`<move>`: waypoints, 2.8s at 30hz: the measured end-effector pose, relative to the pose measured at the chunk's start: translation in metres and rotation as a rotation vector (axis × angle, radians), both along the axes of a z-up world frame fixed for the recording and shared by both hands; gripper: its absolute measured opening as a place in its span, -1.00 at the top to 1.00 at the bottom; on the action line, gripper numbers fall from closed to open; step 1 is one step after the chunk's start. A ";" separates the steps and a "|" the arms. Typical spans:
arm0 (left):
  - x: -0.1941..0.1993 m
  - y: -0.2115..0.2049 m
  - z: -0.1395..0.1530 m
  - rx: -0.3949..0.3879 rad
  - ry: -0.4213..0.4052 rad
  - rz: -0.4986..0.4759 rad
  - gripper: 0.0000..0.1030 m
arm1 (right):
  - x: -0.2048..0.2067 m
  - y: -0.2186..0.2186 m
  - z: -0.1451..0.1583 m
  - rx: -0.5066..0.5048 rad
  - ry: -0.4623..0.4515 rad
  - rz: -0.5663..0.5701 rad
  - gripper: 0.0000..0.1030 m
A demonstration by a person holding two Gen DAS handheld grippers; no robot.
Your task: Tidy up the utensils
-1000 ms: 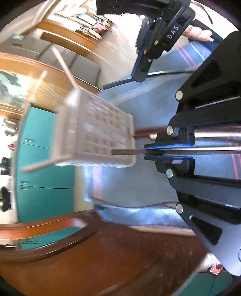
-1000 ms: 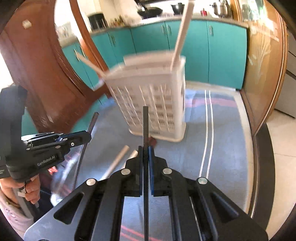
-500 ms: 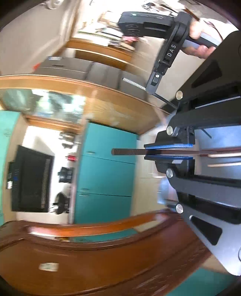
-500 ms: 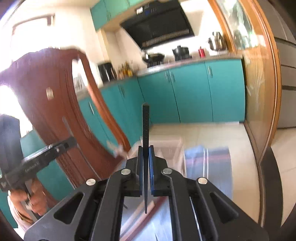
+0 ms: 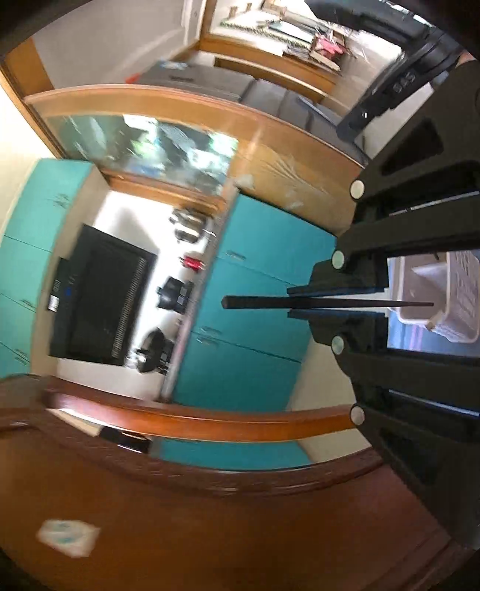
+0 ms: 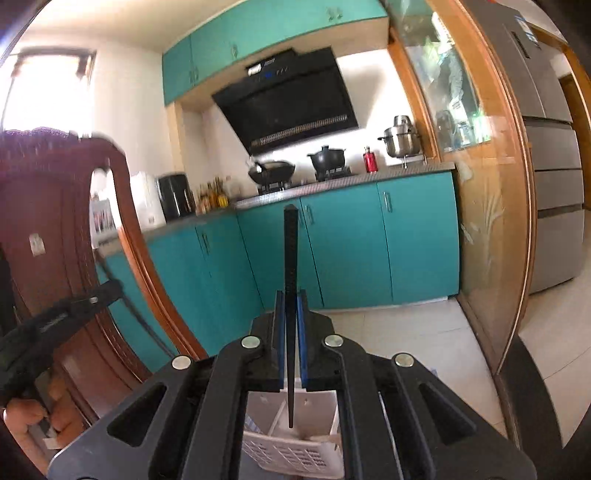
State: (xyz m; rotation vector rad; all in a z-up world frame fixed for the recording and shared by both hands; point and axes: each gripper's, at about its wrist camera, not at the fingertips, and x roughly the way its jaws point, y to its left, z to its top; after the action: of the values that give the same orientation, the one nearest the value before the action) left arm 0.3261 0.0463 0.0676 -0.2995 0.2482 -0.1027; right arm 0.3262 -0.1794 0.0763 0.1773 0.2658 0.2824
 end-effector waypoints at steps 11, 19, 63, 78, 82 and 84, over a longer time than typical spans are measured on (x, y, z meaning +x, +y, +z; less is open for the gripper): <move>-0.004 -0.029 -0.033 0.139 0.050 0.013 0.87 | 0.007 0.019 -0.026 -0.085 0.067 0.009 0.87; 0.000 -0.033 -0.040 0.159 0.077 0.011 0.86 | 0.007 0.018 -0.033 -0.100 0.096 -0.008 0.87; -0.021 -0.021 -0.233 0.266 0.739 0.045 0.05 | -0.012 0.053 -0.222 -0.227 0.739 0.160 -0.22; -0.026 -0.030 -0.240 0.302 0.754 -0.009 -0.08 | -0.008 0.070 -0.225 -0.356 0.738 0.233 0.80; -0.024 -0.031 -0.242 0.309 0.752 -0.010 -0.11 | -0.009 0.048 -0.225 -0.372 0.748 0.213 0.80; -0.023 -0.032 -0.241 0.311 0.752 -0.010 -0.11 | -0.009 0.034 -0.226 -0.370 0.758 0.189 0.80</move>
State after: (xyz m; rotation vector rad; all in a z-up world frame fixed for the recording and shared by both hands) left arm 0.3029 0.0141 -0.1738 -0.0132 1.0012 0.0451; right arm 0.3175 -0.1456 -0.1499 -0.1180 1.0816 0.3393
